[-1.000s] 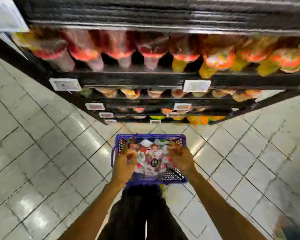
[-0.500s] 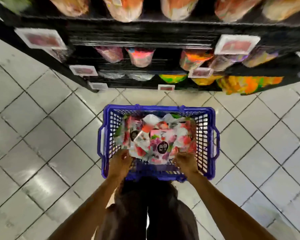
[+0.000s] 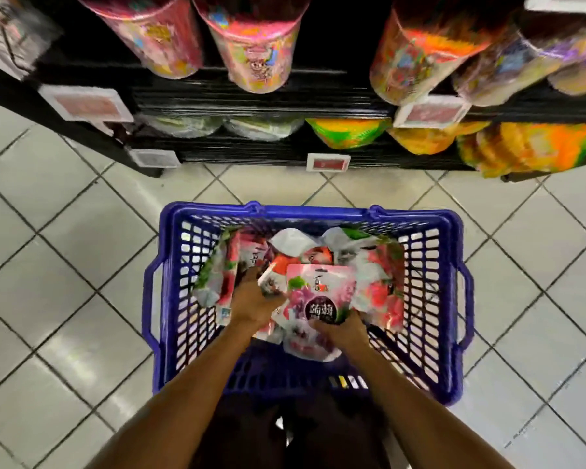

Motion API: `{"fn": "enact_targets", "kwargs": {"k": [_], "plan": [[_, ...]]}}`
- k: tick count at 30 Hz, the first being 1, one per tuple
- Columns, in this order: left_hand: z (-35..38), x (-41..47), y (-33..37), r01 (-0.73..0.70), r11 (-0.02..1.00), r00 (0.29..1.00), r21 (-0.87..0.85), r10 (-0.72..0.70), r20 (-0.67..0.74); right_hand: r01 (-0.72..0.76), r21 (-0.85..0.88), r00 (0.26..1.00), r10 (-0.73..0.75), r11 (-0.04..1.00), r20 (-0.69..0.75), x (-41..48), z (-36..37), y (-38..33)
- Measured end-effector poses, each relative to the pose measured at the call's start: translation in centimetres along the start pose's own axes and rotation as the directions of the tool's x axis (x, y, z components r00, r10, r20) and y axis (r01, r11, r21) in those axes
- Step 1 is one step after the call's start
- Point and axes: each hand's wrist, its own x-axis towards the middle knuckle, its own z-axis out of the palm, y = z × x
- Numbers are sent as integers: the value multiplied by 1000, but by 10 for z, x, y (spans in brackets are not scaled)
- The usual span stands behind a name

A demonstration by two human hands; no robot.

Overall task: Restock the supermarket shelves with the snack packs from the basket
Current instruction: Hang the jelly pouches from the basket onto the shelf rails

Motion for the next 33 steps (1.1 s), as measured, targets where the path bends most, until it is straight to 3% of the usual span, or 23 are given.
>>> {"fn": "enact_targets", "kwargs": {"k": [3, 5, 8, 11, 14, 16, 18, 20, 21, 22, 23, 24, 25, 26, 30, 32, 33], "plan": [[-1, -4, -3, 87, 993, 988, 82, -97, 121, -68, 110, 994, 57, 992, 94, -9, -9, 12], [-4, -15, -5, 127, 991, 961, 39, -133, 244, -94, 219, 992, 75, 971, 97, -20, -21, 18], [-9, -35, -10, 103, 993, 956, 52, -113, 270, -145, 435, 989, 125, 889, 74, -36, -39, 22], [-17, -51, -15, 71, 982, 991, 176, -90, 101, -155, 542, 988, 127, 826, 89, -47, -54, 21], [-24, -61, -22, 228, 966, 973, 125, -222, -59, -122, 556, 990, 59, 822, 130, -53, -59, 16], [-25, -61, -26, 215, 969, 971, 126, -198, -136, -87, 534, 989, 11, 841, 145, -55, -55, 9], [-24, -57, -22, 132, 991, 968, 7, -127, -217, -35, 530, 989, -46, 847, 139, -53, -47, 2], [-29, -48, -9, 186, 955, 927, -233, -248, -280, -12, 526, 986, -76, 850, 146, -50, -38, -9], [-33, -41, -1, 245, 863, 899, -441, -373, -228, -10, 523, 985, -81, 852, 150, -49, -34, -13], [-40, -34, 6, 290, 657, 876, -696, -475, -83, -15, 520, 985, -77, 854, 156, -47, -30, -17], [-46, -27, 12, 315, 369, 858, -874, -505, 96, -23, 513, 985, -69, 858, 159, -45, -26, -21], [-53, -22, 15, 330, 96, 836, -939, -492, 244, -26, 500, 985, -64, 866, 161, -44, -23, -24], [-59, -17, 16, 353, -90, 809, -931, -470, 352, -20, 488, 985, -67, 873, 159, -42, -20, -27], [-63, -13, 16, 376, -187, 783, -908, -461, 419, -10, 482, 985, -75, 876, 157, -41, -18, -28], [-64, -6, 10, 353, -380, 747, -855, -435, 502, 29, 450, 979, -117, 893, 168, -40, -16, -31], [-62, -4, 8, 340, -444, 746, -829, -409, 525, 31, 437, 975, -125, 899, 186, -42, -19, -30], [-61, -5, 6, 364, -427, 750, -828, -393, 533, 33, 433, 976, -123, 901, 181, -43, -20, -29]]}}
